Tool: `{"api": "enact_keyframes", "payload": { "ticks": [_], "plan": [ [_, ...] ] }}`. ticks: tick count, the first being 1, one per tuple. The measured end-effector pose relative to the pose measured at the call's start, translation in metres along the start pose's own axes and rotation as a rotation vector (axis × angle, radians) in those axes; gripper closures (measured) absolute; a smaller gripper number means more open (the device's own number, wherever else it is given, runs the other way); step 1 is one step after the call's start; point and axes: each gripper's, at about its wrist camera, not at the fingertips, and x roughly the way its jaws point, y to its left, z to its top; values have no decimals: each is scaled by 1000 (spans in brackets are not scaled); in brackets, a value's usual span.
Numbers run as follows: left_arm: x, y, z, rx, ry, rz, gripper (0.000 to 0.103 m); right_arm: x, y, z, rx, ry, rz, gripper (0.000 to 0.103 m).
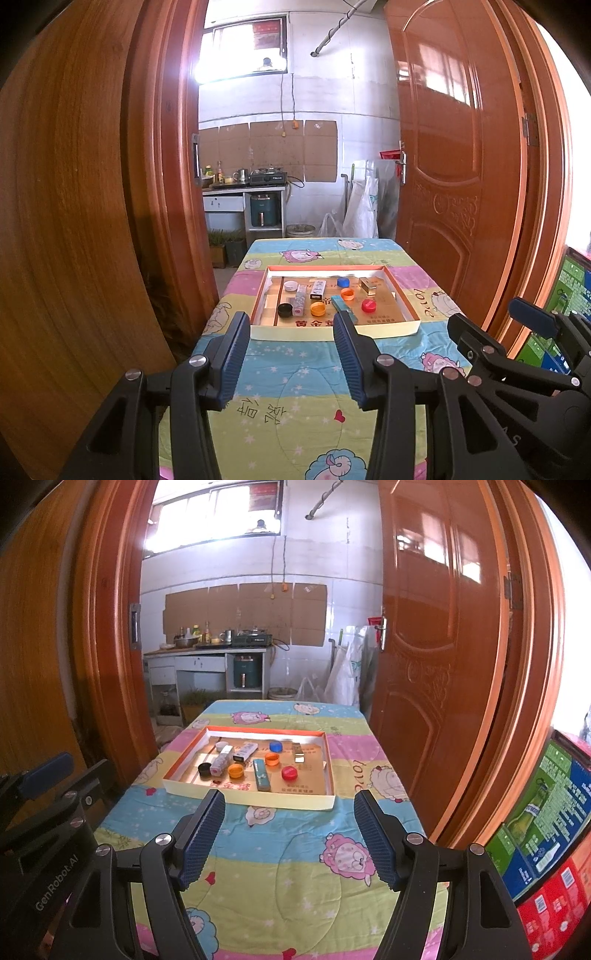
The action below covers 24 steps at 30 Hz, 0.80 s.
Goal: Organize rigid objects
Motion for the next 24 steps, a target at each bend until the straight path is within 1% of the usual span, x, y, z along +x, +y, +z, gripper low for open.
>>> {"api": "enact_keyframes", "payload": {
  "ticks": [24],
  "plan": [
    [0, 3, 0, 0, 5, 3, 56, -1, 3, -1, 4, 4, 9, 29]
  ]
}}
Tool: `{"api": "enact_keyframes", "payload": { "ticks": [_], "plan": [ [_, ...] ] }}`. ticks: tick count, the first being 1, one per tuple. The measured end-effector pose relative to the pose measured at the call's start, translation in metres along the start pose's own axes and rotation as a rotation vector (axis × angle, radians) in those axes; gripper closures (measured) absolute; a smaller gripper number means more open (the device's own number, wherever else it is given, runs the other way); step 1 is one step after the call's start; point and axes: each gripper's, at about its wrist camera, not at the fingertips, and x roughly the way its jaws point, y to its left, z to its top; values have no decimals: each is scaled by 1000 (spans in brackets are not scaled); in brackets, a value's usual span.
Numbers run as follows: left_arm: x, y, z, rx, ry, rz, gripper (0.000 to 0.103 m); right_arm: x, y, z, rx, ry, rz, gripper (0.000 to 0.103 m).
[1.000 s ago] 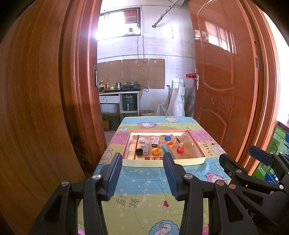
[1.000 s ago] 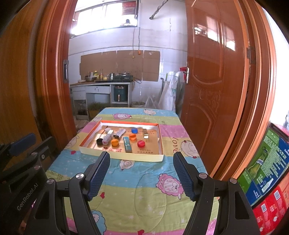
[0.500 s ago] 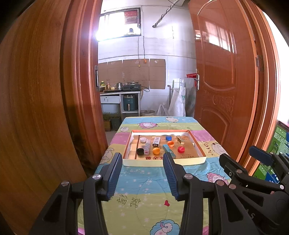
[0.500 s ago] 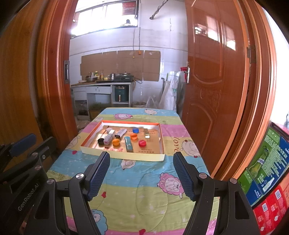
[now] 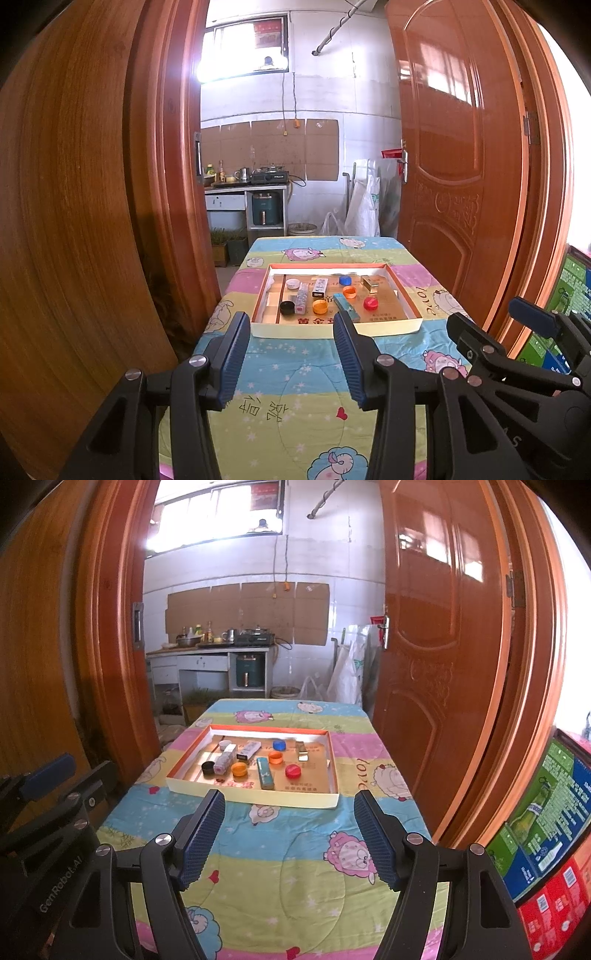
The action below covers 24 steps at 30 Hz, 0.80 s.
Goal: Organize rigid objects
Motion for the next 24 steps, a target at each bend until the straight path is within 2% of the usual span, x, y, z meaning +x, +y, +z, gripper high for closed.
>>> {"api": "enact_keyframes", "payload": {
  "ticks": [24],
  "plan": [
    [0, 3, 0, 2, 3, 1, 56, 2, 2, 0, 1, 1, 2, 29]
  ]
}}
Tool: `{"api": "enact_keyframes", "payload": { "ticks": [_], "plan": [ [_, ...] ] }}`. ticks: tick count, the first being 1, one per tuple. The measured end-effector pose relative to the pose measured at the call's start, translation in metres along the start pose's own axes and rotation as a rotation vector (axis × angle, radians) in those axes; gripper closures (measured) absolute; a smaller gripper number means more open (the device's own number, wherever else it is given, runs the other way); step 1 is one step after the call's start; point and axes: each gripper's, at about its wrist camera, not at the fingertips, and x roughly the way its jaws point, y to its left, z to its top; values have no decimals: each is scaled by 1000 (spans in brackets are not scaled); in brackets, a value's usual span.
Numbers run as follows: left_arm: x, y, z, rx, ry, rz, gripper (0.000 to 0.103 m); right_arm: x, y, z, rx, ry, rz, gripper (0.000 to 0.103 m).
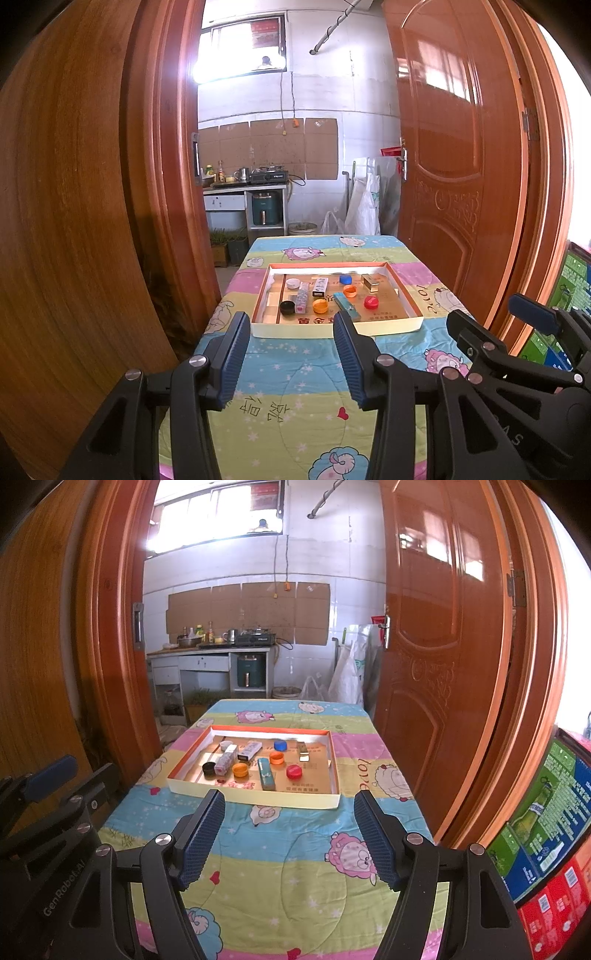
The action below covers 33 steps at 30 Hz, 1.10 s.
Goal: Organize rigid objects
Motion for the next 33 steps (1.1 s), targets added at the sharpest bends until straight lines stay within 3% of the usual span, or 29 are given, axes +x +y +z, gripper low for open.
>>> {"api": "enact_keyframes", "payload": {
  "ticks": [33],
  "plan": [
    [2, 0, -2, 4, 10, -8, 56, 0, -1, 0, 3, -1, 2, 29]
  ]
}}
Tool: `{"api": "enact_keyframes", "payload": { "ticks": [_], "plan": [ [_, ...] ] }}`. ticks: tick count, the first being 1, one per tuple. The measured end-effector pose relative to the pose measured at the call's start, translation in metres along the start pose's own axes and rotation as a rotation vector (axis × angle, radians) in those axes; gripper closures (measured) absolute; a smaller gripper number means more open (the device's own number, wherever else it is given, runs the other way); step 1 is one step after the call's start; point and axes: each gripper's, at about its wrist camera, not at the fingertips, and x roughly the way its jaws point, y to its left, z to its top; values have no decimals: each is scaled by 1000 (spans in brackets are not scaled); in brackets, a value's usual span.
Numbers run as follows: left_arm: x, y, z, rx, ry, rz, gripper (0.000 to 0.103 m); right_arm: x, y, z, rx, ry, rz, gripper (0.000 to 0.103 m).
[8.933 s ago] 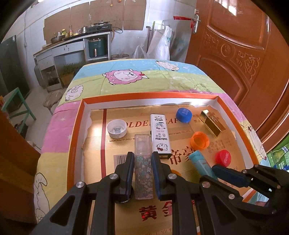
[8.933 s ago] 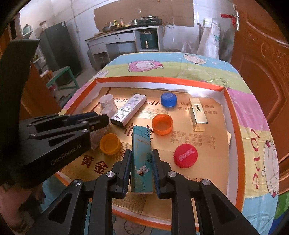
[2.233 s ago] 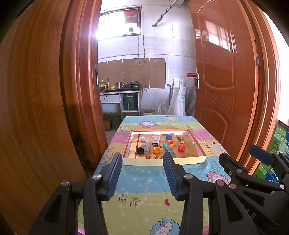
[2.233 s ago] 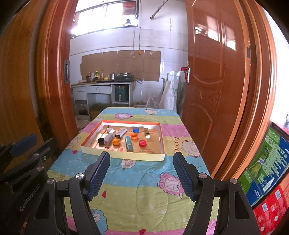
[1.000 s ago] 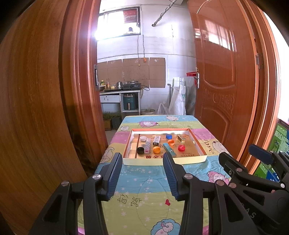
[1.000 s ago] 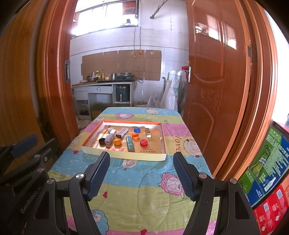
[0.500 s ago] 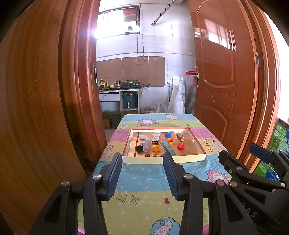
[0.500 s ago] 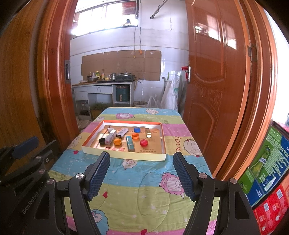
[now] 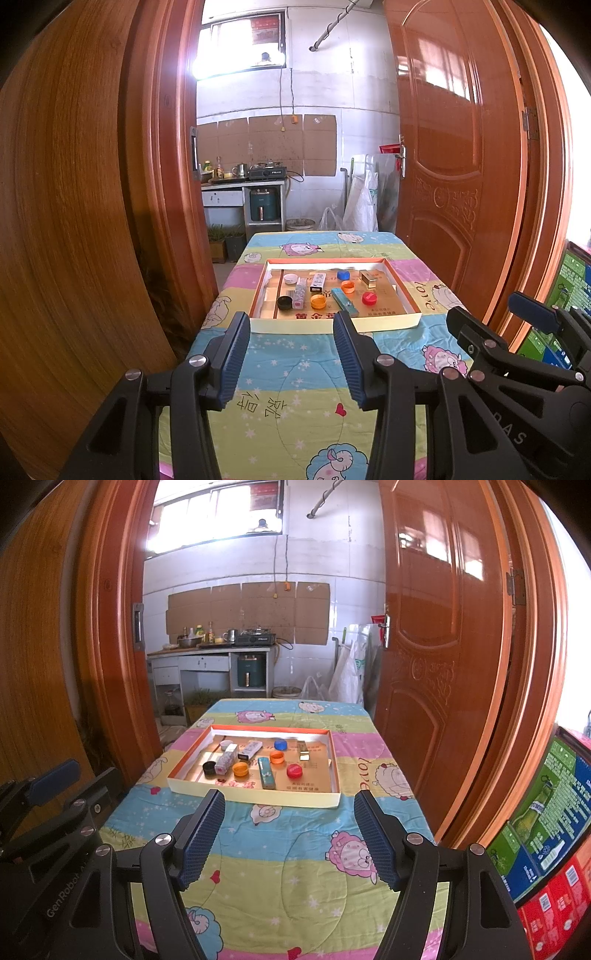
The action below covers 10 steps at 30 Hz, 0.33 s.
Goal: Organize rigid objects
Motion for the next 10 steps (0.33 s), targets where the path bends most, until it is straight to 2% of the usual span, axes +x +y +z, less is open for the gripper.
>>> {"api": "enact_keyframes", "payload": {
  "ticks": [10],
  "plan": [
    [1, 0, -2, -6, -1, 14, 56, 1, 3, 0, -6, -6, -1, 29]
  ]
}}
